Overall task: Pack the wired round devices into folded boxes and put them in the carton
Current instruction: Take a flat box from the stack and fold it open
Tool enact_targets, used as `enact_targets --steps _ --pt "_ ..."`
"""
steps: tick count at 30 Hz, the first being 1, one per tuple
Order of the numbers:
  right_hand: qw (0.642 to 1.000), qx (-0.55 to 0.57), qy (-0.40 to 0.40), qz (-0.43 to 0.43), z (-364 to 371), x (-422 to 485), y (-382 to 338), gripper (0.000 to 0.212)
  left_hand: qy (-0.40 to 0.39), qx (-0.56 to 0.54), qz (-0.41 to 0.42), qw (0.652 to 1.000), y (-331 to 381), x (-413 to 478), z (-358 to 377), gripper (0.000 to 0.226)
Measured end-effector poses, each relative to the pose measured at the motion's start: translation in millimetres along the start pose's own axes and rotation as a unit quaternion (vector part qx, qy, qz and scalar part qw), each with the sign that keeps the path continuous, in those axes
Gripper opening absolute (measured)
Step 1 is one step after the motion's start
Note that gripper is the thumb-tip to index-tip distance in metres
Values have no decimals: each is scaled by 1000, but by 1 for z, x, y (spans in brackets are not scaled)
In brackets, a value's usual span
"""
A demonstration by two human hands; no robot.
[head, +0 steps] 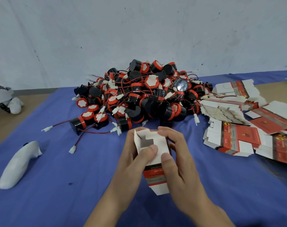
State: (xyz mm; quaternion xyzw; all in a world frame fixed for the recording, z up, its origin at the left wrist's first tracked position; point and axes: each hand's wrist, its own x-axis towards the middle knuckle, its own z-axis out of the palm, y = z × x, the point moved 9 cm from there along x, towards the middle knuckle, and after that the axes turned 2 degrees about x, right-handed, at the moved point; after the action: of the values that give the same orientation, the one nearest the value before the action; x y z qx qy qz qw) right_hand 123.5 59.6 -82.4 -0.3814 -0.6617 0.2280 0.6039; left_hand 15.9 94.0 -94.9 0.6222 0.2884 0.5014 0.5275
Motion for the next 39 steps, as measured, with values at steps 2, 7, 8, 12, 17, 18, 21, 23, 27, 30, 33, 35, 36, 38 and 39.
enact_targets --steps 2,7,8,12,17,18,21,23,27,30,33,35,36,38,39 --pt "999 -28 -29 -9 4 0 -2 41 1 5 9 1000 1 1 -1 37" --pt "997 -69 -39 -2 4 0 0 40 2 -3 9 1000 0 1 -1 34" --pt "997 -73 -37 -2 3 0 0 40 4 -3 11 1000 -1 1 -1 34" --pt "995 -98 -18 -13 1 0 -2 36 30 -8 22 999 -1 1 0 38" --pt "995 -101 5 -14 -4 2 -3 24 54 6 34 998 4 1 -1 31" --pt "994 -104 9 -16 -5 2 -4 23 53 11 38 998 6 1 0 31" --pt "994 -107 18 -25 -8 2 -6 20 53 12 42 998 9 1 0 34" --pt "994 -108 23 -27 -9 3 -6 20 63 1 41 997 9 0 -1 37" --pt "994 -104 22 -27 -8 2 -6 20 67 9 35 997 9 -1 -2 41" --pt "994 -102 19 -24 -8 3 -5 21 65 19 35 997 10 -1 -2 44" --pt "995 -99 13 -12 -7 2 -4 20 60 40 41 997 12 -1 -2 36" --pt "995 -95 8 -8 -6 2 -4 21 56 55 46 996 12 -1 -2 25" --pt "996 -90 4 -5 -5 1 -3 23 53 63 48 995 11 -1 -2 18" --pt "997 -75 -9 8 -3 0 -1 31 48 81 48 994 10 -2 -2 12" --pt "997 -73 -22 16 -1 0 1 37 46 91 50 993 9 -2 -2 11"
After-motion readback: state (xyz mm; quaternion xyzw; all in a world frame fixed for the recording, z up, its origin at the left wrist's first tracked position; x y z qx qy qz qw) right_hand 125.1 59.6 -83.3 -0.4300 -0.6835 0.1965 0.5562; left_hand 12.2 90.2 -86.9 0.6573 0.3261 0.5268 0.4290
